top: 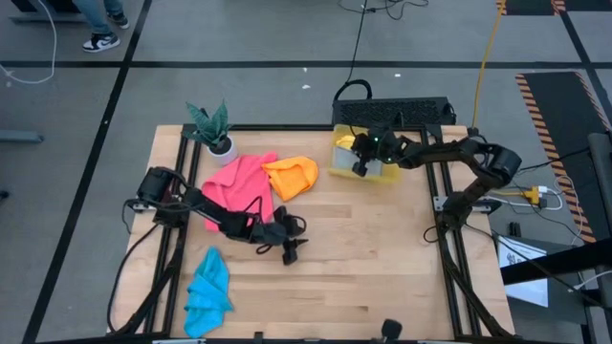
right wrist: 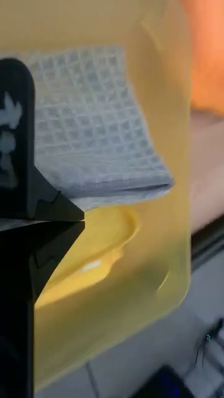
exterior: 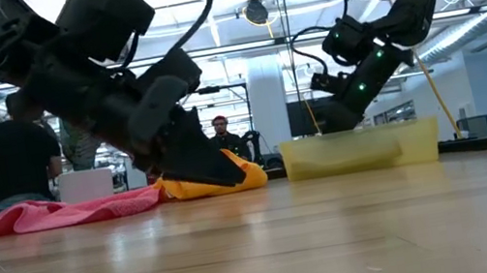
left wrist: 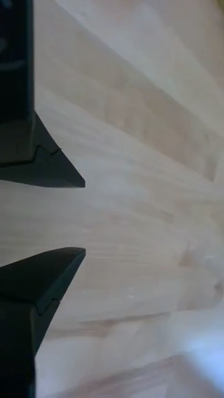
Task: Fold microfiber towels
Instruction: Put the gray kitchen towel into the yellow bin, then fold the pink kitchen towel
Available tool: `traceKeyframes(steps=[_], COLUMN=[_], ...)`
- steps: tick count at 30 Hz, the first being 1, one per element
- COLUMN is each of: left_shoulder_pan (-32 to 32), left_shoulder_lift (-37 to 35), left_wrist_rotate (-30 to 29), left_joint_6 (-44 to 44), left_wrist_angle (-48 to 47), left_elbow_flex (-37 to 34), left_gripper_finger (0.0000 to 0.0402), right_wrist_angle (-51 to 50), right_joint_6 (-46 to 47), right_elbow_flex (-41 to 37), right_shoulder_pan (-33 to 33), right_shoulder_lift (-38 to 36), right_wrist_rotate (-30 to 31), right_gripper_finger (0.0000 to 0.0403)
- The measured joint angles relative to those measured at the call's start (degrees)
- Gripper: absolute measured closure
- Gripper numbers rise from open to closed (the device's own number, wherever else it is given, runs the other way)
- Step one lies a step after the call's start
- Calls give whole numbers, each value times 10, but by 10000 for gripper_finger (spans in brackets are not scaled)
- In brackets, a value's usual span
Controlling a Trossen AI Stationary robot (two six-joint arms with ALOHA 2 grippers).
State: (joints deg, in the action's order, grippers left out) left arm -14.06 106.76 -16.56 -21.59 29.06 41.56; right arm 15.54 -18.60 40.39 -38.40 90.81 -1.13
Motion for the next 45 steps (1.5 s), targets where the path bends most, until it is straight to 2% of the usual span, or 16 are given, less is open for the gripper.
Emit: traceKeyframes(steps=[8,16,22,25,28,32,37,40,43,45], left_shoulder_pan=[-5,-10,-10,-13,-34,-73,-128,-156,-177,-184], left_shoulder_lift=[0,0,0,0,-12,-69,-169,-215,-240,-247], left_wrist_rotate=[-13,-15,-15,-24,-77,-179,-284,-289,-244,-199], left_joint_6=[1,0,0,8,9,-20,-75,-72,-51,-85], left_wrist_angle=[-6,-6,-5,-7,-49,-158,-287,-359,-469,-542], left_elbow_flex=[0,0,0,0,0,2,2,2,2,2], left_gripper_finger=[234,234,234,234,234,234,234,234,234,234], right_wrist_angle=[-1,-4,-37,-22,2,27,113,171,228,263], right_joint_6=[37,91,92,66,52,48,54,94,126,153], right_elbow_flex=[-1,-15,-20,-21,-22,-32,-106,-169,-223,-255], right_shoulder_pan=[2,-27,-41,-36,-21,18,116,197,280,333], right_shoulder_lift=[-52,-17,-4,-19,-48,-104,-183,-212,-222,-221], right_wrist_rotate=[-2,-1,-6,23,82,165,176,174,161,158], right_gripper_finger=[401,401,401,401,402,402,402,403,403,403])
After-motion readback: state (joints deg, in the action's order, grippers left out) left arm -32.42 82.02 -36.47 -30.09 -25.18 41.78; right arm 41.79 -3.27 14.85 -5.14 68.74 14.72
